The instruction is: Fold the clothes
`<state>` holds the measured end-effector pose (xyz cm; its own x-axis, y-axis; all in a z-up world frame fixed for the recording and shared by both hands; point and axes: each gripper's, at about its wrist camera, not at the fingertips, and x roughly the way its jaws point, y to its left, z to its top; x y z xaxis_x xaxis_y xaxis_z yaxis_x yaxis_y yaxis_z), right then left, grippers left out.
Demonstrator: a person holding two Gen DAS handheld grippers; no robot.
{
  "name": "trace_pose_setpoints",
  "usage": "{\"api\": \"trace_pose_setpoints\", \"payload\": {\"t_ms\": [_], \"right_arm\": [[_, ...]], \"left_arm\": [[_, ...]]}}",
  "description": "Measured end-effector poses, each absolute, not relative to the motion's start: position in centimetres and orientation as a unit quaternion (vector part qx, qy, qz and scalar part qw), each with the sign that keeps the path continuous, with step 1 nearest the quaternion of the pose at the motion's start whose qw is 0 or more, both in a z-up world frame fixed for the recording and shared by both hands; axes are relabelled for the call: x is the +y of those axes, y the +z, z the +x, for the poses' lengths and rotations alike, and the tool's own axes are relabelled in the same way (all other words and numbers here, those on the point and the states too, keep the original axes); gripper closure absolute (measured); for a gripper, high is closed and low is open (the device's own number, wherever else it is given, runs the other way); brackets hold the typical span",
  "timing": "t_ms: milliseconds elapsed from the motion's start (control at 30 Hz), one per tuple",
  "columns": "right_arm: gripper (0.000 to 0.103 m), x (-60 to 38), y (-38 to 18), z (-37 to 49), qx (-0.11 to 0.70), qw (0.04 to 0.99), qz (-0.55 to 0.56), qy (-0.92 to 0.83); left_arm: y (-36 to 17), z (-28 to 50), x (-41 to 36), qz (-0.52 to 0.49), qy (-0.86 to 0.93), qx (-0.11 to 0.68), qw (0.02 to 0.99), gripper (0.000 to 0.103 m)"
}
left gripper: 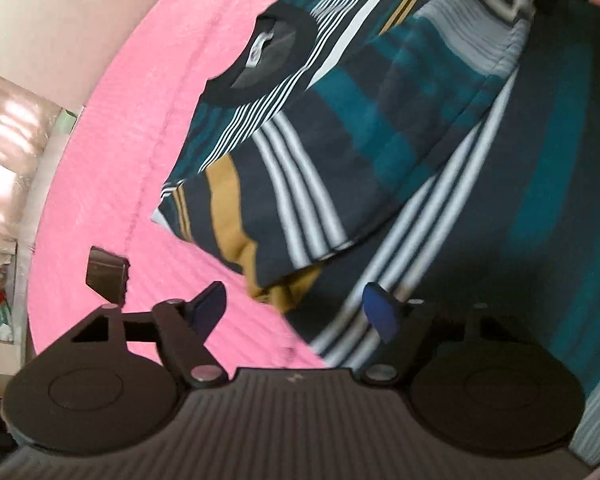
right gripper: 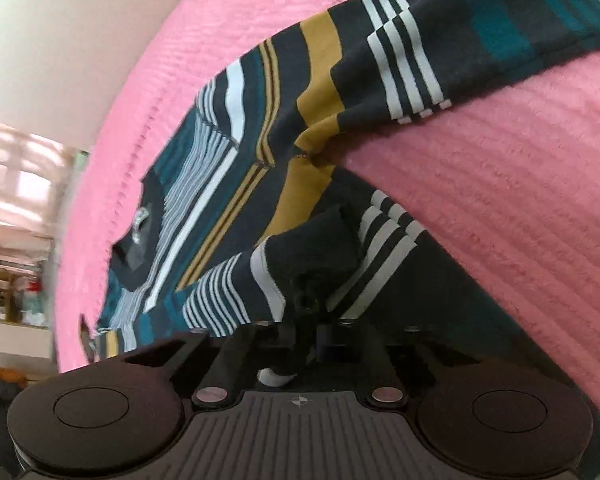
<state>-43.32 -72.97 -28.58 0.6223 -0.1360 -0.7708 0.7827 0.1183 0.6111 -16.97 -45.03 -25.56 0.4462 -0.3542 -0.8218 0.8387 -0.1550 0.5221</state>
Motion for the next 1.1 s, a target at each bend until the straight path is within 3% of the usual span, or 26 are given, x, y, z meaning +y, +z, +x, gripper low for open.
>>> {"api": "trace_pose_setpoints", "payload": {"t_ms": [133,200,267,300,333,367,600,733,900,1100], "right_arm": [[0.1,-72.8,-25.2,-43.3,0.277,0.714,0.56,-0.317],[0.1,-73.0,-23.2,-42.7,0.262,0.734,0.551,-0.299],[0.1,-73.4,-20.7,-42.2,0.229,0.766,0.529,-0.284],[0.1,-73.7,-19.8,-42.0,0.211,0.779,0.518,-0.284],[0.1,-73.9,-19.6,-41.9,0.206,0.783,0.511,-0.289],[0.1,-74.1,-19.5,-41.8,0.201,0.786,0.505,-0.294],[0.1,-73.6,-25.9,-42.5,0.278,0.725,0.538,-0.329],[0.1,-73.4,-26.7,-43.2,0.297,0.718,0.539,-0.326],[0.1,-74.7,-22.6,-43.2,0.205,0.793,0.503,-0.275],[0.099,-75.9,-29.3,-45.3,0.257,0.728,0.552,-0.316]], "left_arm": [[-27.6,-15.1,-45.4,0.599,-0.477,0.177,0.619,0.033],[-28.2,-14.5,-45.9,0.594,-0.479,0.174,0.622,0.04],[-28.4,-13.8,-46.4,0.583,-0.478,0.181,0.631,0.077],[-28.3,-13.3,-46.6,0.572,-0.476,0.192,0.64,0.081],[-28.0,-13.0,-46.7,0.559,-0.474,0.201,0.651,0.094],[-27.6,-12.8,-46.5,0.545,-0.467,0.202,0.666,0.096],[-27.1,-14.1,-44.7,0.516,-0.452,0.217,0.694,0.097],[-28.0,-14.5,-45.0,0.524,-0.452,0.218,0.688,0.096],[-27.9,-14.0,-44.9,0.533,-0.452,0.203,0.686,0.097],[-28.9,-15.0,-44.9,0.561,-0.458,0.215,0.655,0.095]]}}
